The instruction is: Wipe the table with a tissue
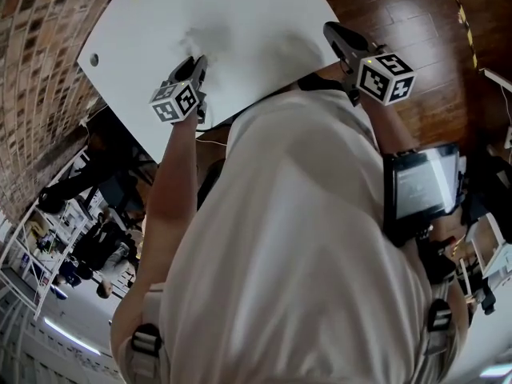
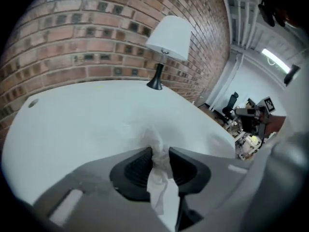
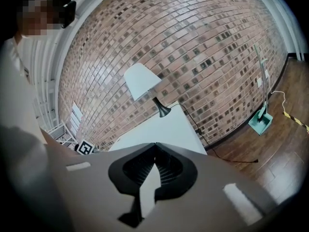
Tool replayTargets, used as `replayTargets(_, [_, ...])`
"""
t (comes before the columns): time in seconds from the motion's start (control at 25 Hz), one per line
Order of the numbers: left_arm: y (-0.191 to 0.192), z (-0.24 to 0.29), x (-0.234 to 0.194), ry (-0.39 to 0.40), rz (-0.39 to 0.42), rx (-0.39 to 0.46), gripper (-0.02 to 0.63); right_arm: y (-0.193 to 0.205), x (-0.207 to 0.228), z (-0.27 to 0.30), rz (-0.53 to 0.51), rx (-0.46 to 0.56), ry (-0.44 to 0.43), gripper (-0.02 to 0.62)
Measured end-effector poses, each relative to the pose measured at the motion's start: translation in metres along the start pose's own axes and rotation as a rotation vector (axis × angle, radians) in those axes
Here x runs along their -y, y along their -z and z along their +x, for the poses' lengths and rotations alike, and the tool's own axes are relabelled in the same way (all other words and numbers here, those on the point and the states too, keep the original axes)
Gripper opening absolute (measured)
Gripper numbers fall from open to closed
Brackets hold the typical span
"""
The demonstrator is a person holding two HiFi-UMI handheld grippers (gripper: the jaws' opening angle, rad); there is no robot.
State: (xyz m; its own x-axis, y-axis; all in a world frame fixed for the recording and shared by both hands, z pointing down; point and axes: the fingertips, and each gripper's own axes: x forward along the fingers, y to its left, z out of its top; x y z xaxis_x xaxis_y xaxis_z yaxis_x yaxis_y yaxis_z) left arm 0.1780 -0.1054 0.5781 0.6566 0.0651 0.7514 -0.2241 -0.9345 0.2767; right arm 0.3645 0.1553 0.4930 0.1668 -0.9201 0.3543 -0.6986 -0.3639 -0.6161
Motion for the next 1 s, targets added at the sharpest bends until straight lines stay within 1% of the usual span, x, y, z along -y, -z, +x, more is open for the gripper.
replayTargets(0.08, [0.022,-0.018,-0.028,-0.086,-0.024,-0.023,0.100,0.002,-0.001,0.000,-0.004,-0.010,-0.007,0.008])
replayTargets(0.16, [0.037,-0.033,-0.049,-0.165,-0.066,-0.037,0.100,0.005,-0.004,0.001,-0.010,-0.019,-0.013,0.008])
replayTargets(0.24, [0.044,-0.040,-0.060,-0.207,-0.107,-0.037,0.100,0.006,-0.007,0.004,-0.015,-0.029,-0.023,0.008])
replayTargets(0.32, [0.044,-0.037,-0.060,-0.216,-0.114,-0.033,0.101,0.008,-0.008,0.007,-0.019,-0.038,-0.031,0.008])
replayTargets(0.36, [0.042,-0.033,-0.055,-0.204,-0.108,-0.031,0.101,0.008,-0.008,0.008,-0.021,-0.042,-0.034,0.008])
replayTargets(0.4, [0.040,-0.026,-0.046,-0.175,-0.092,-0.032,0.100,0.008,-0.008,0.008,-0.022,-0.044,-0.037,0.008])
replayTargets(0.48, [0.035,-0.007,-0.018,-0.103,-0.018,-0.047,0.100,0.007,-0.009,0.007,-0.023,-0.046,-0.043,0.008])
replayTargets(0.6, [0.019,0.024,0.025,-0.032,0.112,-0.078,0.100,0.006,-0.010,0.009,-0.024,-0.047,-0.047,0.008])
replayTargets(0.68, [0.007,0.041,0.053,0.006,0.174,-0.088,0.100,0.006,-0.012,0.011,-0.023,-0.046,-0.047,0.008])
replayTargets(0.76, [0.001,0.059,0.084,0.063,0.230,-0.096,0.100,0.006,-0.012,0.011,-0.022,-0.046,-0.046,0.008])
replayTargets(0.92, [-0.003,0.085,0.147,0.178,0.347,-0.126,0.098,0.002,-0.006,0.008,-0.014,-0.033,-0.035,0.008])
replayTargets(1.0, [-0.002,0.094,0.174,0.230,0.386,-0.141,0.098,-0.003,0.000,0.003,-0.006,-0.019,-0.018,0.008])
